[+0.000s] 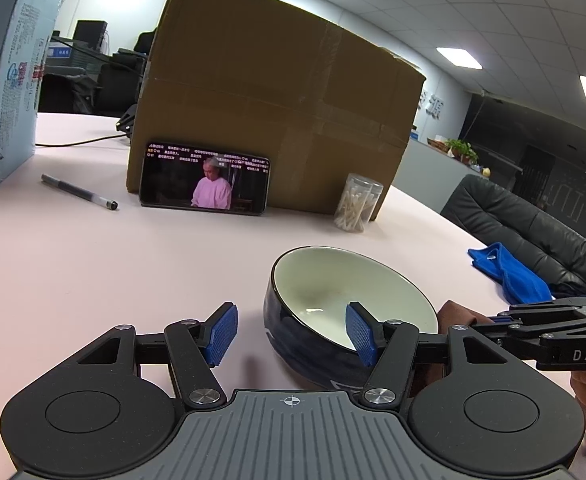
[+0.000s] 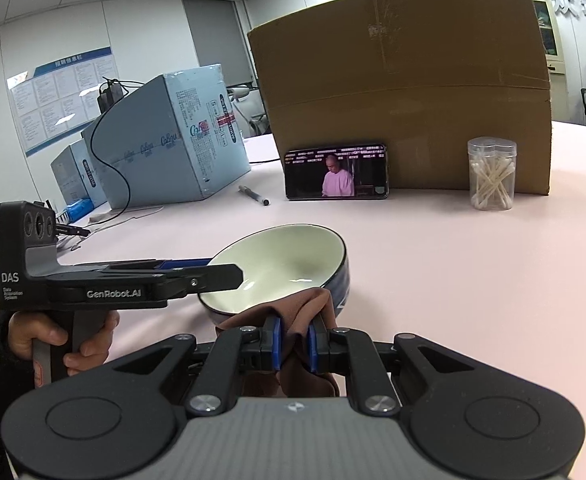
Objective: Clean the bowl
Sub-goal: 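Wipe the bowl's outer wall with the cloth in the right tool, then keep wiping around the bowl's outer wall with the right tool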
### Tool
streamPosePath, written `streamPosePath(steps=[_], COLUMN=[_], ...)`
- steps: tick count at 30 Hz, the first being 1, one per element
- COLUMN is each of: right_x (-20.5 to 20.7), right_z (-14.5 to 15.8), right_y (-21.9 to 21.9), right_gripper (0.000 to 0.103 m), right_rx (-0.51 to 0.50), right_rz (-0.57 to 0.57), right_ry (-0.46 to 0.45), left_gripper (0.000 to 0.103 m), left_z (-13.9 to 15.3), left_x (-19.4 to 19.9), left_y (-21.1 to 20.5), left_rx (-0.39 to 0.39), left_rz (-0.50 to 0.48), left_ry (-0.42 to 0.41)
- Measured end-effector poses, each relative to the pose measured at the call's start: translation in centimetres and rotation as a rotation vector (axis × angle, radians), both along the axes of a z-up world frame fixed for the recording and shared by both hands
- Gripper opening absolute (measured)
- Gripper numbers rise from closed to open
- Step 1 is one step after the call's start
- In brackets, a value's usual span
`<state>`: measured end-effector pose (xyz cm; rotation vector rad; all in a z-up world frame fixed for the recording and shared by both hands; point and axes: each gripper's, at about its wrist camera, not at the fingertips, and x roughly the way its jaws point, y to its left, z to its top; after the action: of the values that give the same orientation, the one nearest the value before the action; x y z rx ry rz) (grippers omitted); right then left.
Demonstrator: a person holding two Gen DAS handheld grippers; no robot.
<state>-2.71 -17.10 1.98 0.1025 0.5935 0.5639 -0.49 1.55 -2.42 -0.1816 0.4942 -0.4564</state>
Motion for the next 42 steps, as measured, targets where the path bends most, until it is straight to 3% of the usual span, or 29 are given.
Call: streamPosePath(steps=[17,26,32,36,42], right_x=[3.1,3.7,3.1,2.2,1.1], right_z=[-0.2,-0.9,-2.0,-2.1,-2.5], right_y=[-2.0,-2.5,-2.6,-2.1,-0.9], right_gripper=[0.015,0.016,0.016,0.016,0.016], right_rx=[0.053,0.084,0.099,0.095,0.152], right_rz=[-0.032,-0.022,0.011,0.047,0.194], right_ry=[0.024,0.033,0.05,0.041,0.091], left_gripper=[0.058,0.059,0.059,0.059,0.051], left_z=[0.0,-0.1,0.2,0.6,0.5], left_x=[-0.3,0.5,2.2,3.7,5.6], left_y=[-0.1,0.3,0.0,-1.0,-2.5], left_rx=[-0.008,-0.042,-0.03,0.025,0.064], left_rz=[-0.026,-0.027,-0.019,-0.028,-0.069], left_ry=[-0.004,0.036,0.041,0.048,0.1])
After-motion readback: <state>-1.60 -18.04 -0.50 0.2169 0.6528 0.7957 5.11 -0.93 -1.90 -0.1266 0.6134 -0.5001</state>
